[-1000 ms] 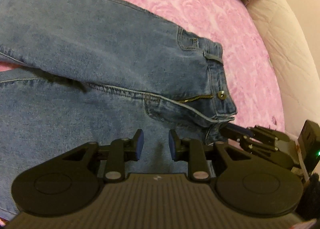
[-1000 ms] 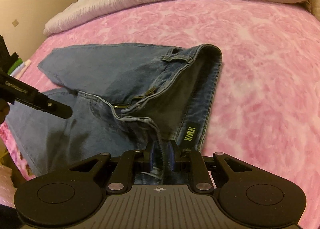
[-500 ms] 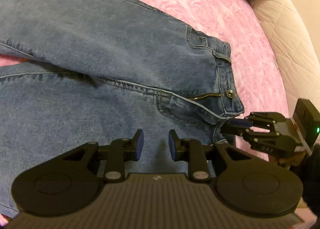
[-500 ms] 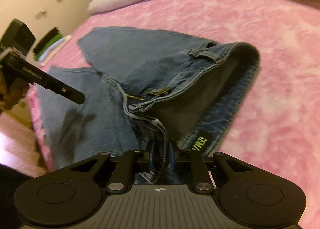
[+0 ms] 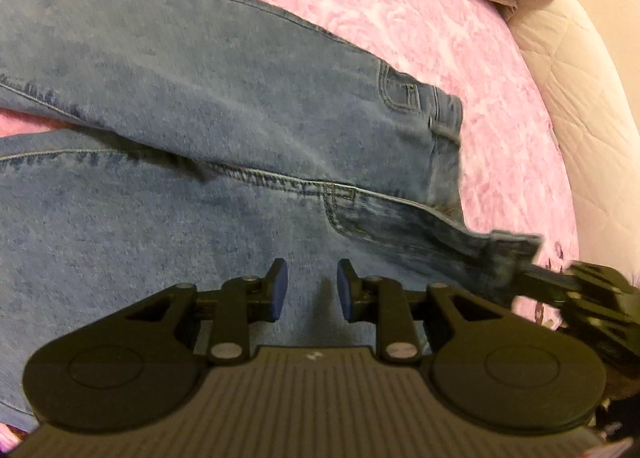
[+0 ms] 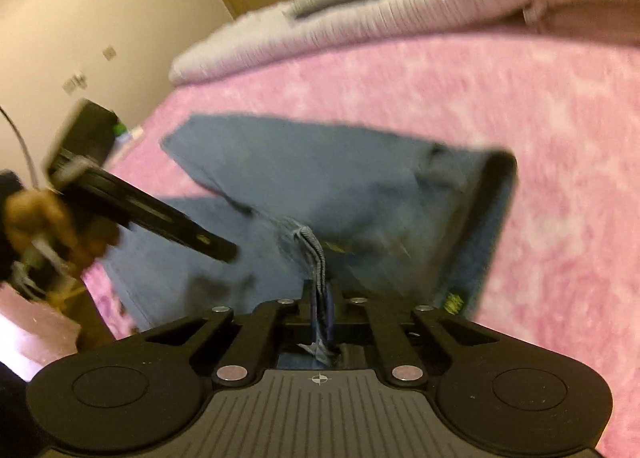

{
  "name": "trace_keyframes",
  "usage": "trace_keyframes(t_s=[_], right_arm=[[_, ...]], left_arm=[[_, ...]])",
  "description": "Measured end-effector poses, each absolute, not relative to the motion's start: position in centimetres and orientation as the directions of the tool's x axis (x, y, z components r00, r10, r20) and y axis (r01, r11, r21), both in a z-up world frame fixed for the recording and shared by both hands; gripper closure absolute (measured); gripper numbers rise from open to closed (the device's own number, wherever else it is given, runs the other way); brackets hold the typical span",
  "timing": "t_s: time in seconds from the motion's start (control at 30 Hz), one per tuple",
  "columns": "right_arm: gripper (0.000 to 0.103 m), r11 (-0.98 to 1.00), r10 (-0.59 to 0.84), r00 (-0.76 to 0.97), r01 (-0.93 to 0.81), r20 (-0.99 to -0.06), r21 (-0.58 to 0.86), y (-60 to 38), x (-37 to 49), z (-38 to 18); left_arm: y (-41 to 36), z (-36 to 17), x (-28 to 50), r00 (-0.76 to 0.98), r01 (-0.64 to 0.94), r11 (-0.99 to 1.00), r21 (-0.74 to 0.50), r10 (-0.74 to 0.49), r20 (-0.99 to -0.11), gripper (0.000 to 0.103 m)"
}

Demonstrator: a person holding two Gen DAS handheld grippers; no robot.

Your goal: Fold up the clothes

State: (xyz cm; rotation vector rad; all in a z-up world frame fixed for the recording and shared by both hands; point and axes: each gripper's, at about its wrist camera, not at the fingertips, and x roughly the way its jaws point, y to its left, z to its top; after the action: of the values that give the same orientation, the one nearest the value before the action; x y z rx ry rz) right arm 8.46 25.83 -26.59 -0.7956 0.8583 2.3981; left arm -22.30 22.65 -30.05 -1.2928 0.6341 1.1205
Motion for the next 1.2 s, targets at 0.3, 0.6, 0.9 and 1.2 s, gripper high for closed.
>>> trace_keyframes(t_s=[0.3,0.6,0.9,1.2], right_arm=[[0.099,-0.211,0.23,-0.39,-0.914,-0.892,0.346,31.6,10.4,-34.6],[0.093,-0.225,0.307,-0.543,-0.839,-0.782,0.495,30.3,10.5,-31.1],[0.102,-0.222,0.358,-0.387,-0.919,-0.85,0.325,28.7,8.7,-33.6],[0.07,-0.099,0.381,-0.51,-0.852,-0.771,0.514,32.1,10.0,-31.6]], left_arm=[[23.4,-30.2,-21.3,0.396,-0.898,-0.077,-0.433,0.283,-0.873,0.082],[23.5,-31.2,-21.7,0.392,-0.9,-0.086,-0.426,0.265,-0.881,0.082],[23.5,-30.8,-22.2,0.401,-0.9,-0.061,-0.431,0.268,-0.876,0.082],[24.4,-30.4,-22.6,0.425,-0.888,-0.046,-0.458,0.3,-0.854,0.082]])
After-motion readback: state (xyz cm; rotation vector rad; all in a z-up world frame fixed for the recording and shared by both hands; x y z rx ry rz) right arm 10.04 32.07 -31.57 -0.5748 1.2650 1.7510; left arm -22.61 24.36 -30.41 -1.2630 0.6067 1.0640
